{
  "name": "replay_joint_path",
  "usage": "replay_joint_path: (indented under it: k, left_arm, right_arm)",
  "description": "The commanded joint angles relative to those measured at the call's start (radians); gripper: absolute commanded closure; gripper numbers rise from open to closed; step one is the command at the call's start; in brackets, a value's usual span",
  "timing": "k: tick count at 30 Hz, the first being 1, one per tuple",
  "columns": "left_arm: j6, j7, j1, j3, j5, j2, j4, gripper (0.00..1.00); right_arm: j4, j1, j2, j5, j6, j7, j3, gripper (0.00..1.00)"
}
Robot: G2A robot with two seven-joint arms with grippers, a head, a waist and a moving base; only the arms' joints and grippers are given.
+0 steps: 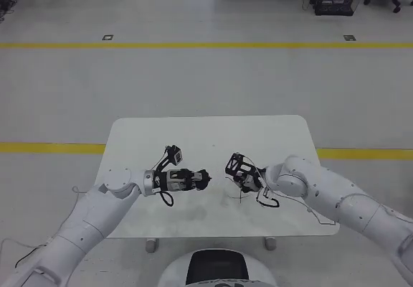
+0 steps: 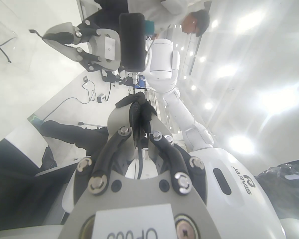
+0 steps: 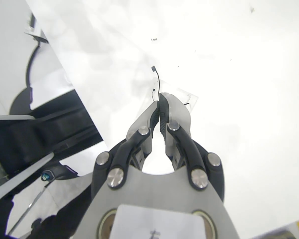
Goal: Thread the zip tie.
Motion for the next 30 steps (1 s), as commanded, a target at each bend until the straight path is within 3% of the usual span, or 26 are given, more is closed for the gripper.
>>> replay_joint_path:
  k: [1,12,14,19,30]
  left_arm:
    - [0.0,0.0,0.0,0.0,0.0,0.0,0.0,1.0]
    - [0.0,0.0,0.0,0.0,0.0,0.0,0.0,1.0]
    - [0.0,0.0,0.0,0.0,0.0,0.0,0.0,1.0]
    - [0.0,0.0,0.0,0.0,0.0,0.0,0.0,1.0]
    - [0.0,0.0,0.0,0.0,0.0,0.0,0.0,1.0]
  right_arm:
    - [-0.013,-0.007,0.012,0.008,0.0,-0.012,0.003,1.0]
    - [-0.013,-0.007,0.012,0.008,0.0,-0.012,0.003,1.0]
    - [-0.006,-0.022,0.012,0.017,0.016,-0.052,0.016,1.0]
    - [-0.004,-0.116,0.037,0.052,0.0,-0.265,0.085,1.0]
    - [-0.117,-0.387,0.131,0.036,0.0,-0.817,0.157,1.0]
